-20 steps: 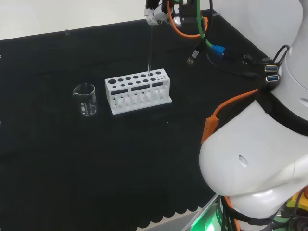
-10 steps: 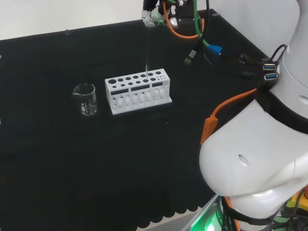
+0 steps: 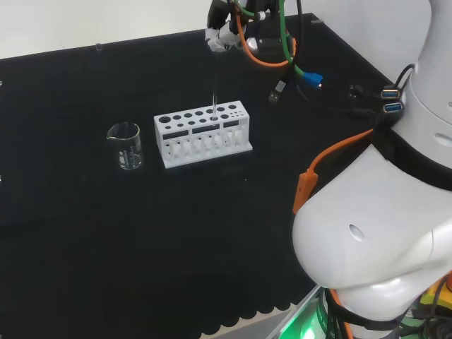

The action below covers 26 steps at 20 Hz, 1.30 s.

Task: Put the glass rod back on the white test tube rack.

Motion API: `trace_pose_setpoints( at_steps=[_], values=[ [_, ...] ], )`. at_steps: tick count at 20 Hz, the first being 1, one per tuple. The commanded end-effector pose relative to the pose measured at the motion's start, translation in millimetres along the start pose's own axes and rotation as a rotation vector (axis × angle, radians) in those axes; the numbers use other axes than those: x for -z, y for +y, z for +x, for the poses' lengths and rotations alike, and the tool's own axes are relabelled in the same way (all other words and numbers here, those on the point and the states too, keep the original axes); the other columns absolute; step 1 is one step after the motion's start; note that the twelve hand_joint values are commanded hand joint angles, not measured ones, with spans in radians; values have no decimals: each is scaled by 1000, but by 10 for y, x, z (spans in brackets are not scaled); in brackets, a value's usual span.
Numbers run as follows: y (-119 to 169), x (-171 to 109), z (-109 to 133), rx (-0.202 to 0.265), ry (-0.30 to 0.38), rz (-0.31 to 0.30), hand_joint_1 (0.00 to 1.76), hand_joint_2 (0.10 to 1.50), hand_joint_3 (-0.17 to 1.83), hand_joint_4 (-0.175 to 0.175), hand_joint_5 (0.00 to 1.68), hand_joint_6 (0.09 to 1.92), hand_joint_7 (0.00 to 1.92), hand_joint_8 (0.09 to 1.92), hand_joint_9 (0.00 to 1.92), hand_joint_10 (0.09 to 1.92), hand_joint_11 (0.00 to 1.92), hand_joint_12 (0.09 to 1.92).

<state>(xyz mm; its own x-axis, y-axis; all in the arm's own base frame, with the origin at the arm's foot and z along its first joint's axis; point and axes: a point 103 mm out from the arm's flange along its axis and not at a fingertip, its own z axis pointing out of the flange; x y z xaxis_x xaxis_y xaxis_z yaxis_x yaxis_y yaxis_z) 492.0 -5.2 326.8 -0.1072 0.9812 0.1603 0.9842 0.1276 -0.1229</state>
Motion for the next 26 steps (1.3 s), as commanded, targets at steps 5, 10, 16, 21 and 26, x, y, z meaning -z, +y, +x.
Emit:
trace_pose_setpoints(
  at_steps=[5,10,16,21,26],
  values=[
    [55,-211,31,8,-37,38,1301,1060,0,-175,1063,591,1176,988,1665,616,1507,861],
    [203,-367,50,23,-43,64,1301,1060,0,-175,1063,591,1176,988,1665,616,1507,861],
    [414,-447,149,35,-26,83,1301,1060,0,-175,1063,591,1176,988,1664,616,1507,861],
    [553,-514,-105,45,-20,77,1301,1060,0,-175,1062,593,1177,986,1664,616,1507,861],
    [527,-487,-144,18,-18,99,1301,1060,0,-175,1060,597,1179,982,1658,614,1510,862]
  ],
)
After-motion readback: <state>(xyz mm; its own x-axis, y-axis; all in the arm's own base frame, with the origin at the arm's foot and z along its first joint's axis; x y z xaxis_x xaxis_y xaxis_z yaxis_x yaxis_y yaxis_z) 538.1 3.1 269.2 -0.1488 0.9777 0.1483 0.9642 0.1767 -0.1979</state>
